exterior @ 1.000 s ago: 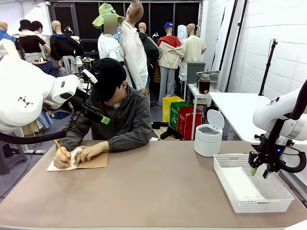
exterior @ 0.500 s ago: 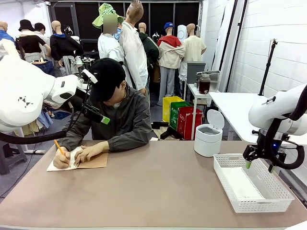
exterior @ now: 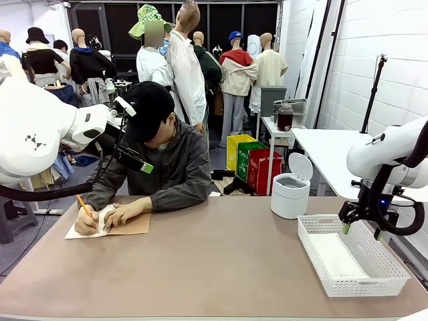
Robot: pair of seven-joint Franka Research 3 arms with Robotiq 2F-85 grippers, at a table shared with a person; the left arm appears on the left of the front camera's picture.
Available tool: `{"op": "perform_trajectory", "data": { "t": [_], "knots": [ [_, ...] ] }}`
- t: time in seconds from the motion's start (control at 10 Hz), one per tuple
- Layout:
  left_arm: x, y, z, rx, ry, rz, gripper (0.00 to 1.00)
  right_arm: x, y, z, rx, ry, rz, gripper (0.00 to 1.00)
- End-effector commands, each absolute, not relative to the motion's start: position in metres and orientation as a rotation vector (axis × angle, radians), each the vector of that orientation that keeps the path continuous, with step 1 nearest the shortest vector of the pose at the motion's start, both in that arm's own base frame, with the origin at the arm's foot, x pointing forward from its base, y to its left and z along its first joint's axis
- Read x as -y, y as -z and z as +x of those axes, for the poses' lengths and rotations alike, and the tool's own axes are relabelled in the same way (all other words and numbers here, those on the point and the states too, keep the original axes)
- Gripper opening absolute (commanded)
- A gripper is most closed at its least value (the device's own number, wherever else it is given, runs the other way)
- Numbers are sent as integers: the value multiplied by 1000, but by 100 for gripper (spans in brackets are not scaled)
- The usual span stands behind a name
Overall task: Sort the paper based on its condition.
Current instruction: If a person hands you a paper, place it in the Organizing basket , and if it's crumpled, put it in the Trash can.
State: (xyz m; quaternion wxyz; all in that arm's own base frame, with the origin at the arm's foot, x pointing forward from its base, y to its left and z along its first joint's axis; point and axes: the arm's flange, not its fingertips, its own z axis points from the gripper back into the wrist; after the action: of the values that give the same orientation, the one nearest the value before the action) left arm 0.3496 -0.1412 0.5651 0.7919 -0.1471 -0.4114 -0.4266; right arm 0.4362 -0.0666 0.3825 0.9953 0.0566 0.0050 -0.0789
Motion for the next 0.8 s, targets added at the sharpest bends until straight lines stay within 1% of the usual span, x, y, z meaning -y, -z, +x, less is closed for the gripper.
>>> {"op": "perform_trajectory", "data": {
  "t": [0.0,0.4,0.5,0.7],
  "knots": [
    [141,-564,350,877,911,-326,100,66,-381,436,-15,159,113,100],
    [141,-564,350,877,911,-326,100,67,-382,436,-12,159,114,100],
    [141,-564,350,877,911,-326,100,57,-396,439,19,145,182,100],
    [141,-564,350,877,911,-326,100,35,-439,427,99,73,219,100]
  ]
}}
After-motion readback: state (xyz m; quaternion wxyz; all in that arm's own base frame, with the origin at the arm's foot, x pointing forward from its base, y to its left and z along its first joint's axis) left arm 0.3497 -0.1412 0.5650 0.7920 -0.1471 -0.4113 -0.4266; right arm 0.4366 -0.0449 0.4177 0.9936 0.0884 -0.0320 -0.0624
